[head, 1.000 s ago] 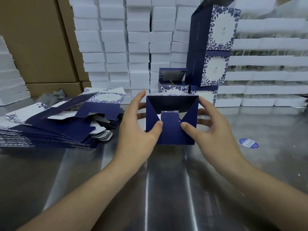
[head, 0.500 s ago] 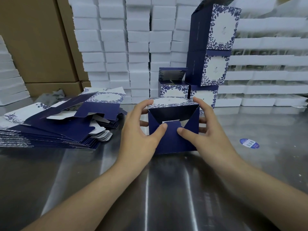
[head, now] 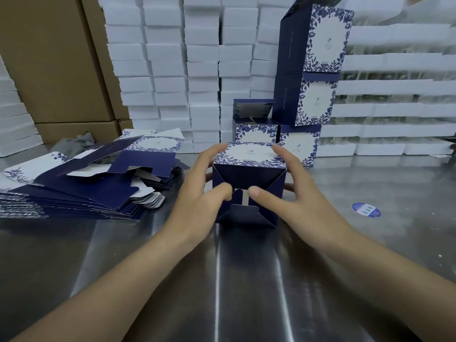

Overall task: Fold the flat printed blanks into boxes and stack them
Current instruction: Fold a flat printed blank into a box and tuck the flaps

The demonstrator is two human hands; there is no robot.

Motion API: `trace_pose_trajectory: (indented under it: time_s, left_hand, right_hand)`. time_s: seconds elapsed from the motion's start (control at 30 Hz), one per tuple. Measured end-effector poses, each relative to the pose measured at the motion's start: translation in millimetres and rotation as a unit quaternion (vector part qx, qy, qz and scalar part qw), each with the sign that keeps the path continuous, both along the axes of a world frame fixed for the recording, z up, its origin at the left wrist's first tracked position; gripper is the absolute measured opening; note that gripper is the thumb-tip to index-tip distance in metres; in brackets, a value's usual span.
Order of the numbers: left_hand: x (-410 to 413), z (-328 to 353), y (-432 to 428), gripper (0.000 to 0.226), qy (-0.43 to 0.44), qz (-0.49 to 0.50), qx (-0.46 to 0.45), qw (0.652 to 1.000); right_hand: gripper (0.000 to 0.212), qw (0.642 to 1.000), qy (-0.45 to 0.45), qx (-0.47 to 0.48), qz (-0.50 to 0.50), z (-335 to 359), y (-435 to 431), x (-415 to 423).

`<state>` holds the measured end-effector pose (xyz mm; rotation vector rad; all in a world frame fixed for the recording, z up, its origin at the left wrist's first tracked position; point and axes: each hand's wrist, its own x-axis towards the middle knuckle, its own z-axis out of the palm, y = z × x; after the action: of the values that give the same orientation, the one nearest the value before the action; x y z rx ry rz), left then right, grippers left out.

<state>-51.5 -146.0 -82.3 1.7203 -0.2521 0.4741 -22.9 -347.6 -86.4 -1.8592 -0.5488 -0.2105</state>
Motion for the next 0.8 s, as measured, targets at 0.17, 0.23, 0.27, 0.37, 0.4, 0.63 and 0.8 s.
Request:
trace_pose_trajectory:
  time_s: [0.17,0.23,0.27,0.37,0.4,0.63,0.8]
  left_hand:
    - [2,1,15,0.109,0.096,-0.12,0.082,0.985]
    - [5,-3,20,0.122,0.12,-0.143,0.123,0.975]
    - [5,-5,20,0.123,0.12,-0.136,0.125,0.975]
    - [6,-10,15,0.098,0.076,-0.075,0.081,0.991]
    - [6,-11,12,0.09,0.056,-0.055,0.072,0.994]
    - [4,-4,1,0.081,-0.075,0.041,0.044,0.995]
    - [5,-7,0,0.084,-0.086,0.072,0.047,0.993]
  right_hand:
    - [0.134,0.989,0.063,-0.004,0.133,-5,-9,11]
    - [0.135,0.989,0.072,-0.003,0.131,-10,-11,17]
    - [0.13,0.99,0.071,0.004,0.119,-12,-12,19]
    - [0.104,0.996,0.051,0.014,0.076,-14,-10,20]
    - [0.099,0.997,0.044,0.019,0.064,-14,-8,20]
    - [0.082,0.992,-0.043,0.115,0.005,-13,-2,16]
    - [0.082,0.993,-0.054,0.106,-0.021,-14,1,12]
